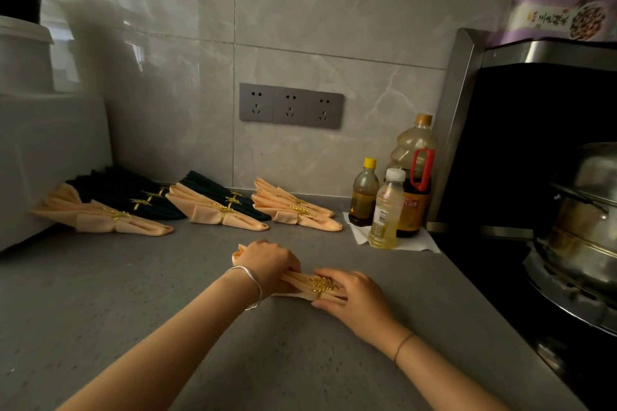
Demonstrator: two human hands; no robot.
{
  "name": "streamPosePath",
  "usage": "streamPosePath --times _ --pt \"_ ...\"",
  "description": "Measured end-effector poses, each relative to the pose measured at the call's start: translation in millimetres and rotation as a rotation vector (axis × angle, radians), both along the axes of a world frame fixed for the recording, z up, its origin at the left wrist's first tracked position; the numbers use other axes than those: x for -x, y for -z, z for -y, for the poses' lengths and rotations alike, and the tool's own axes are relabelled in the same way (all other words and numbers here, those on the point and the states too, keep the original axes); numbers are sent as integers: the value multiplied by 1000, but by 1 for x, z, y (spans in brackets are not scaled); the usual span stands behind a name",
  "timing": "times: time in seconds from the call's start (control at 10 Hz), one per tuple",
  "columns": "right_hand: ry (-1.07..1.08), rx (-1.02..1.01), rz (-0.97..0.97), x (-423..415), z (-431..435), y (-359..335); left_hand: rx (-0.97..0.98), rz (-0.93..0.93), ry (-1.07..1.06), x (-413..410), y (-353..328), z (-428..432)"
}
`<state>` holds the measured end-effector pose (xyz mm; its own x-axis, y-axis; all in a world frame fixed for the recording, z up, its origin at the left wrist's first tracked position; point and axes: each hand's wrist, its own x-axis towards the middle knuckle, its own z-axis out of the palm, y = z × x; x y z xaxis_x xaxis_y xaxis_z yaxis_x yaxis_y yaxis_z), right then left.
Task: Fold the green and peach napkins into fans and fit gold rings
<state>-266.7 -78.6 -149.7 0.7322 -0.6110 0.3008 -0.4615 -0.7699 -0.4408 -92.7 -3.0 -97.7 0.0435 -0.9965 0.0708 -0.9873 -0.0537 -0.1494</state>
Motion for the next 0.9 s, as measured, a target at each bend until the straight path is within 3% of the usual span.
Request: streamPosePath --times 0.1,0.2,0.3,0.4,0.6,0.9 --pt "5 -111 76 -16 20 -6 170 60 -9 -28 2 1" --pt "19 -179 157 -37 48 -17 508 -40 -6 -63 13 1" --pt "29 -215 172 -61 78 -26 529 -174 -192 -86 32 -1" --pt "72 -173 116 -87 107 -26 351 -199 -331 -95 51 0" --pt "213 -67 -75 -118 130 -7 87 -343 -381 -102 70 7" --pt "235 -15 -64 -109 125 -1 8 -480 -406 -100 67 2"
